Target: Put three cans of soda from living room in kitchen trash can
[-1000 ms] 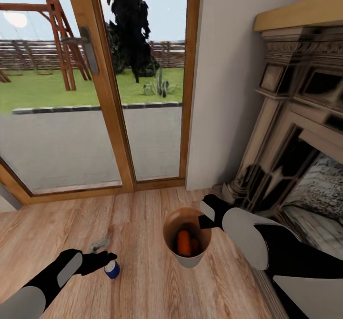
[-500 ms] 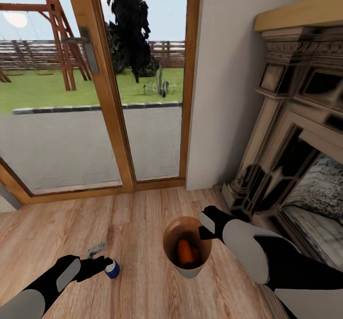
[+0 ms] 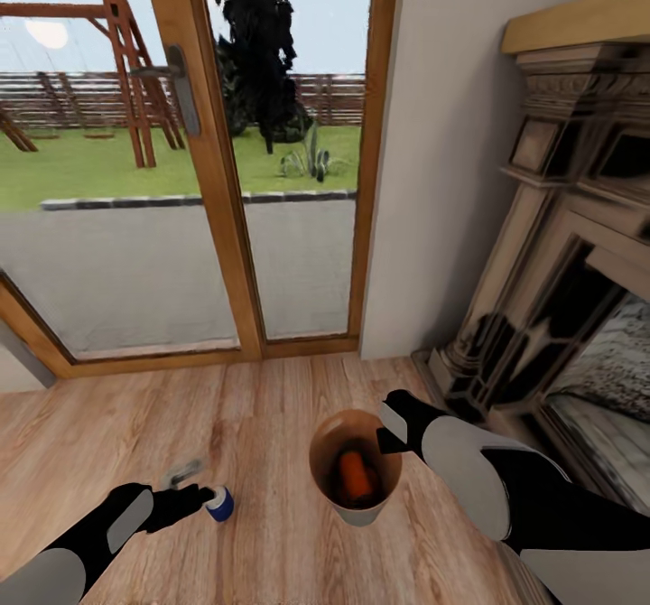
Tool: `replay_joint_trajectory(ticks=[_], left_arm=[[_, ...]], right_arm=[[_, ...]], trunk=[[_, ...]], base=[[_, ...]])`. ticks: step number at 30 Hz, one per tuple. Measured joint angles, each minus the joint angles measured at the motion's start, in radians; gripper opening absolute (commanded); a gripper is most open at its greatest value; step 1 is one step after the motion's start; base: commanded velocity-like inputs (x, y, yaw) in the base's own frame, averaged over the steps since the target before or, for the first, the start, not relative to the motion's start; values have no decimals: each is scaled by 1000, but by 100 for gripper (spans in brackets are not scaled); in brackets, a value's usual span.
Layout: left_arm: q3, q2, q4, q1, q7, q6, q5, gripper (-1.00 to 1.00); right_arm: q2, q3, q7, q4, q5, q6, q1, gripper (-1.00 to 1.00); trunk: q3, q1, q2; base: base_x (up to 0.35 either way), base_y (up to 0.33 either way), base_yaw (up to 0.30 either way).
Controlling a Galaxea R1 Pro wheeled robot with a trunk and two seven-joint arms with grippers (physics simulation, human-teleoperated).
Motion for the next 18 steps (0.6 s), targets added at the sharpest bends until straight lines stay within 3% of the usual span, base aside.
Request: replay_joint_trajectory(ticks=[18], left_arm=[[-1,0,-3,0,-3,-22,0,100]], right_arm=[[0,6,-1,2,3,0,0,-100]], trunk=[[-6,0,0]], base=[[0,0,53]])
